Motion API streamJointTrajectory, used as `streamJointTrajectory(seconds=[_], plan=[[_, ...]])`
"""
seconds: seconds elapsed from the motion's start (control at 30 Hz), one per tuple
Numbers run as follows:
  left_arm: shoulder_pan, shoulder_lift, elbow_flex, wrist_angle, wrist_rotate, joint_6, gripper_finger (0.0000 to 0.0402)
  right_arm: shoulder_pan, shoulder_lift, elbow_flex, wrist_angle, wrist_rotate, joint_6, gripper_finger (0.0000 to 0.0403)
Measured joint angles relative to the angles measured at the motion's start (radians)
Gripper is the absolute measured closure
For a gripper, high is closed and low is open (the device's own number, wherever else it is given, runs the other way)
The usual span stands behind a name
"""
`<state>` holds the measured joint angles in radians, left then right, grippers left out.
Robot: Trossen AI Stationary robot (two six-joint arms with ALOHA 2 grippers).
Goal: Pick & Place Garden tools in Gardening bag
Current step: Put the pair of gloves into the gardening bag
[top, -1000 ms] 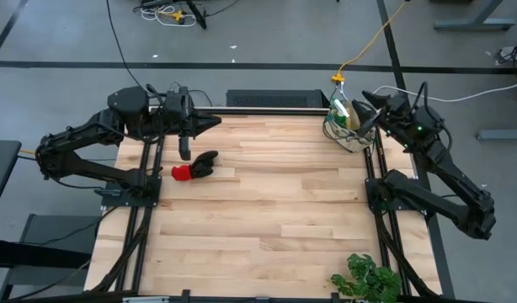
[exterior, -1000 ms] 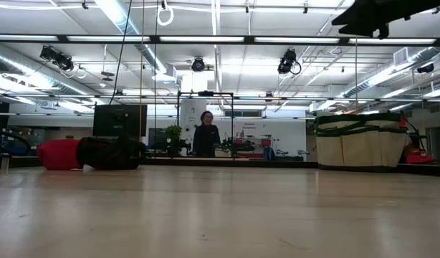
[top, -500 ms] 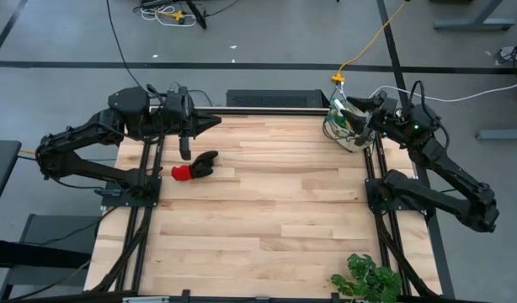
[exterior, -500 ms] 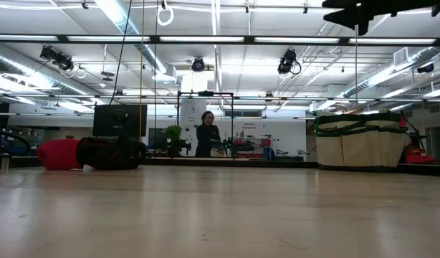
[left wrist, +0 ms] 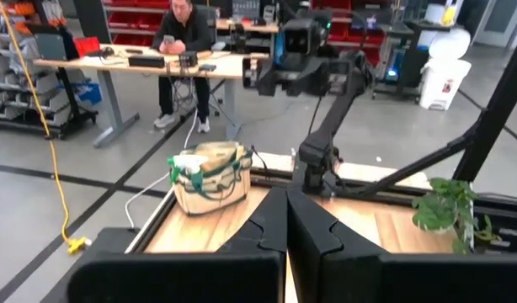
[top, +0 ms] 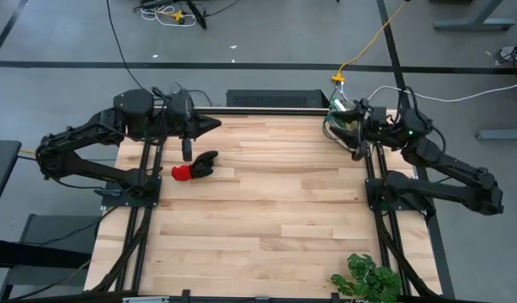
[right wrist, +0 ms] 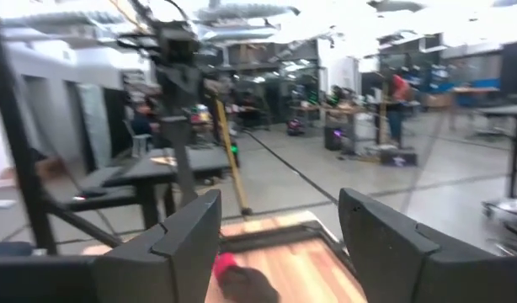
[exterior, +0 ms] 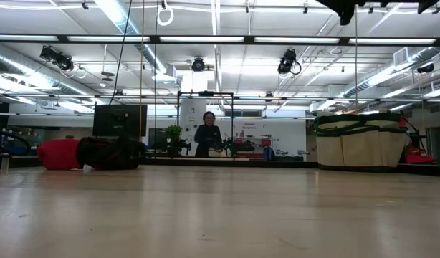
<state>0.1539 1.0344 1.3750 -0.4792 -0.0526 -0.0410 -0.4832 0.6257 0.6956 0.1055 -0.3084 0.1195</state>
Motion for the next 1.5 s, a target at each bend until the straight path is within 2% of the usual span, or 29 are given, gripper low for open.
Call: streamJointTrajectory(seconds=[0.27,0.63,0.73,0.97,1.5], plan=[[0.000,0.000,0.000,-0.091,-0.007,-0.001,0.0399,0.093,0.010,0.000,0.049,0.002,-0.002,0.0163],[0.000,0.026,0.001,-0.235,-0.007,-0.036,0.0398,0.136,0.060,0.000,0.050,0.031,0.000,0.0163],[0.000,0.045,0.000,-0.277,-0.041,-0.063,0.0390,0.145,0.074,0.000,0.051,0.030,0.000,0.0163],[0.000,0.091,0.000,-0.386,-0.082,-0.086,0.0335,0.155,0.106,0.000,0.050,0.030,0.000,0.0163],[0.003,0.175,-0.001,-0.523,-0.142,-0.135,0.0184,0.154,0.118,0.000,0.042,0.031,0.004,0.0163]])
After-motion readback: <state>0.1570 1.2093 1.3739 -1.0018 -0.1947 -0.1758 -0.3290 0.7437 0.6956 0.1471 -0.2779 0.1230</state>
